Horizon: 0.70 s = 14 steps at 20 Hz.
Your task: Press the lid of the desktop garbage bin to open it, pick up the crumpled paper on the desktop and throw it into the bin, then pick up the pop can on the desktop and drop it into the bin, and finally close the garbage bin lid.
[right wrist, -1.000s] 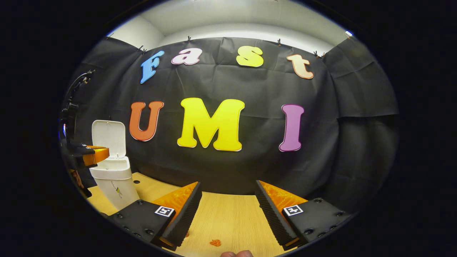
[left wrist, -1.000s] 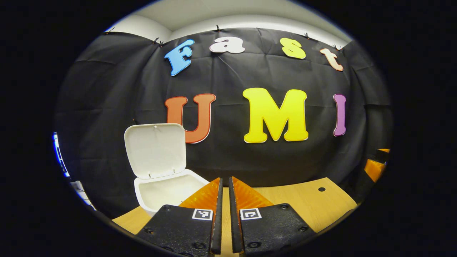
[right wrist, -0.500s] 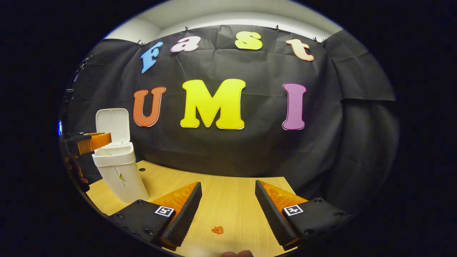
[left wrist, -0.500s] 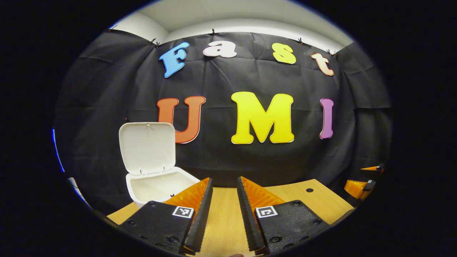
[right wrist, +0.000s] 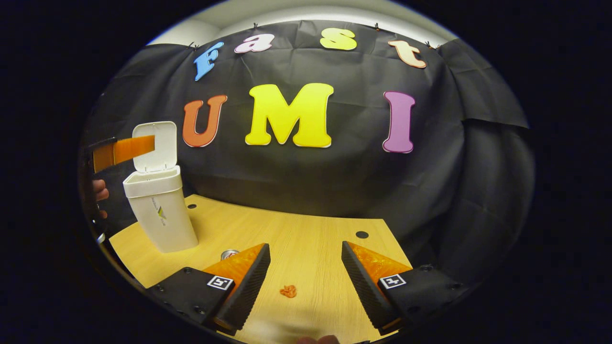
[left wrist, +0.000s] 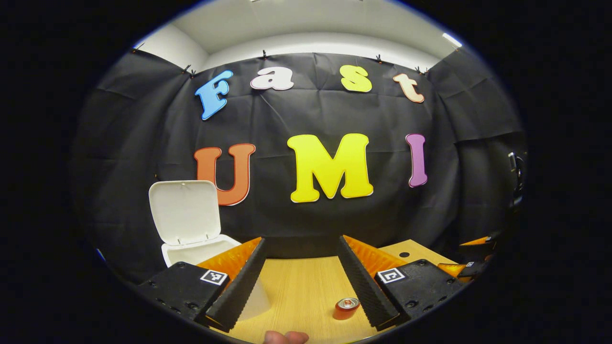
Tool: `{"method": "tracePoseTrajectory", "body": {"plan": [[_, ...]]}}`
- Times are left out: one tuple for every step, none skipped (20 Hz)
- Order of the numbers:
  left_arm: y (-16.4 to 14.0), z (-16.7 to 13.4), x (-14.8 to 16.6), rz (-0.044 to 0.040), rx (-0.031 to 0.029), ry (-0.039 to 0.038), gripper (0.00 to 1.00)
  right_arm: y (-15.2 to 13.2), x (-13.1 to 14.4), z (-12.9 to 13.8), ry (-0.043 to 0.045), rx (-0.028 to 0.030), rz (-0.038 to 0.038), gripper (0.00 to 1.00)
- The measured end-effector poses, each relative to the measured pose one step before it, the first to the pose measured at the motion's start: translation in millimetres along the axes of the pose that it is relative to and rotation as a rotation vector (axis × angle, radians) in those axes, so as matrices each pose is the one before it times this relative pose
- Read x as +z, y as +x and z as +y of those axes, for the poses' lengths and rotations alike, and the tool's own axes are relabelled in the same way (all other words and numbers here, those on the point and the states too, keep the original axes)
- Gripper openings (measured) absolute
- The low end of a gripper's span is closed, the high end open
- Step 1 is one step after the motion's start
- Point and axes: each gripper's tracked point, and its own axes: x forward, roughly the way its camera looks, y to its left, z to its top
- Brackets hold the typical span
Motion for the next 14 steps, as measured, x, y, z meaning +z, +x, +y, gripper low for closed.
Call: {"method": "tracePoseTrajectory", "body": {"plan": [[-0.98,0.62,-1.08,0.00530,0.00330,0.00182,0.98,3.34,-11.03,1.45,0.00094,0.00960,0.02655,0.95],[-1.12,0.71,-1.87,0.00624,0.00380,0.00148,0.98,3.54,-9.59,1.49,0.00336,0.01084,0.02686,0.95],[-1.03,0.75,-1.25,0.00714,0.00563,0.00246,0.98,3.71,-10.79,0.55,-0.00029,0.00928,0.02864,0.95],[-0.64,0.89,-1.45,0.00701,0.00370,0.00004,0.98,3.39,-10.19,1.84,-0.00552,0.00984,0.02700,0.95],[-1.63,0.33,-1.95,0.00410,0.00134,-0.00310,0.98,3.97,-10.58,0.61,-0.00612,0.00595,0.02401,0.95],[-1.34,-0.44,-0.62,0.00355,-0.00285,-0.00261,0.98,3.53,-7.66,1.23,-0.00387,0.00858,0.02088,0.95],[-2.08,-1.27,-1.52,0.00504,-0.00749,-0.00327,0.98,5.01,-10.67,1.85,-0.00329,0.01279,0.02345,0.95],[-1.16,0.89,-4.21,0.01424,0.00456,0.00211,0.98,4.81,-9.59,2.55,-0.00195,0.01305,0.02787,0.95],[-2.08,1.95,-5.24,0.01719,0.00443,0.00235,0.98,6.93,-9.86,1.21,0.00139,0.01158,0.02731,0.95],[-1.75,0.58,-4.42,0.01600,0.00389,-0.00187,0.98,6.50,-8.38,2.07,0.00337,0.01356,0.02890,0.95],[-3.06,1.11,-3.58,0.01431,0.00759,-0.00344,0.98,5.92,-10.00,3.04,-0.00158,0.01140,0.02546,0.95],[-3.18,1.35,-4.48,0.01213,0.00709,-0.00258,0.98,5.34,-7.18,1.74,-0.00918,0.00652,0.02256,0.95],[-2.62,0.28,-2.10,0.00930,0.00345,0.00087,0.98,6.54,-5.54,1.60,-0.01210,0.00663,0.01446,0.94],[-1.97,0.15,-2.45,0.00691,-0.00012,0.00200,0.98,6.43,-4.72,0.50,-0.01406,0.00345,0.01526,0.95]]}}
